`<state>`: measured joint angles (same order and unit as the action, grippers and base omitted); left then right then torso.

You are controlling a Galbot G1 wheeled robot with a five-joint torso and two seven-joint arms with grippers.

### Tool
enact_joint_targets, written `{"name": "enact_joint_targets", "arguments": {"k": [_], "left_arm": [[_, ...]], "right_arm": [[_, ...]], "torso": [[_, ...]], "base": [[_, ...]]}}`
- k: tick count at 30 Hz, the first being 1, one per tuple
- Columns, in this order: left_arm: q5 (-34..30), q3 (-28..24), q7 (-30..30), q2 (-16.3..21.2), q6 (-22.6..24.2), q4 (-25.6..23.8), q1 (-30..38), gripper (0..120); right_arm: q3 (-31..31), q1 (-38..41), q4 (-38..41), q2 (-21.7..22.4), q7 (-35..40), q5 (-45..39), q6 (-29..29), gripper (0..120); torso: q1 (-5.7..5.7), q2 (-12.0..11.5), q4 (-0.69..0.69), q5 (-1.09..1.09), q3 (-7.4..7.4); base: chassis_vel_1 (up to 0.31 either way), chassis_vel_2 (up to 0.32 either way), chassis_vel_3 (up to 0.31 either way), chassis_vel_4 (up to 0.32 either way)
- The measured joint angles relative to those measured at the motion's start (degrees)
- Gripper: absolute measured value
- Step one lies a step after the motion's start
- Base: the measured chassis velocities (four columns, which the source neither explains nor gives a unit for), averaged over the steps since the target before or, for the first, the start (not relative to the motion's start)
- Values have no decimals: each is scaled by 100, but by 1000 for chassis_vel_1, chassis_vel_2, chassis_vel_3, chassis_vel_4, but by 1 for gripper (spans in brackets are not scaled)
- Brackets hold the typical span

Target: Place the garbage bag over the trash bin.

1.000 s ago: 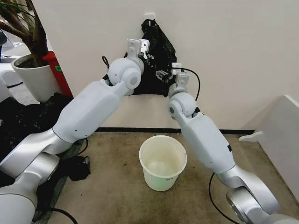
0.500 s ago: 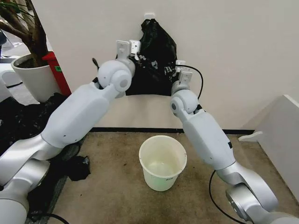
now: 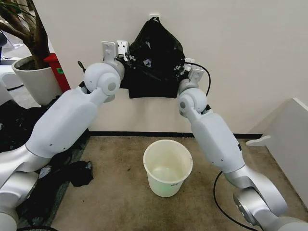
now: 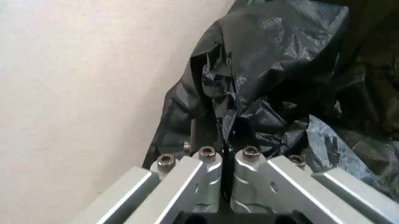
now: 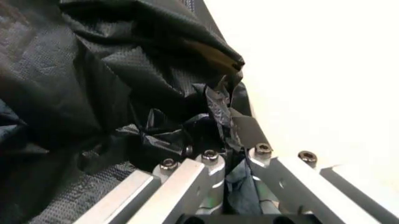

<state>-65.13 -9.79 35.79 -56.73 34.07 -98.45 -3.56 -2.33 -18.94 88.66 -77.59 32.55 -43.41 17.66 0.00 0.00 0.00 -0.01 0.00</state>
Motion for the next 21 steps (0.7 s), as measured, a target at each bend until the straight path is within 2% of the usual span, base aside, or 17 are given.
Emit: {"name": "enact_joint_targets", "arguments": {"k": [9, 12, 15, 16, 21], "left_arm": [[-218, 60, -12, 90, -92, -113, -64, 0], [-278, 45, -8, 209, -41, -298, -199, 0], [-505, 52, 81, 424, -62, -754, -542, 0], [-505, 52, 81, 424, -62, -754, -542, 0], [-1248, 283, 62, 840, -423, -1685, -1166, 0]], "right_arm": [[-83, -48, 172, 161, 42, -494, 26, 0], [-64, -336, 350, 275, 66, -589, 77, 0], [-60, -849, 882, 570, 197, -836, 145, 0], [-60, -849, 882, 570, 197, -836, 145, 0], [-350, -1419, 2194, 1411, 300, -1630, 365, 0]], "torso": [[0, 0, 0, 0, 0], [0, 0, 1, 2, 0], [0, 0, 0, 4, 1], [0, 0, 0, 4, 1], [0, 0, 0, 1, -1]], "base": [[0, 0, 0, 0], [0, 0, 0, 0], [0, 0, 0, 0], [0, 0, 0, 0], [0, 0, 0, 0]]}}
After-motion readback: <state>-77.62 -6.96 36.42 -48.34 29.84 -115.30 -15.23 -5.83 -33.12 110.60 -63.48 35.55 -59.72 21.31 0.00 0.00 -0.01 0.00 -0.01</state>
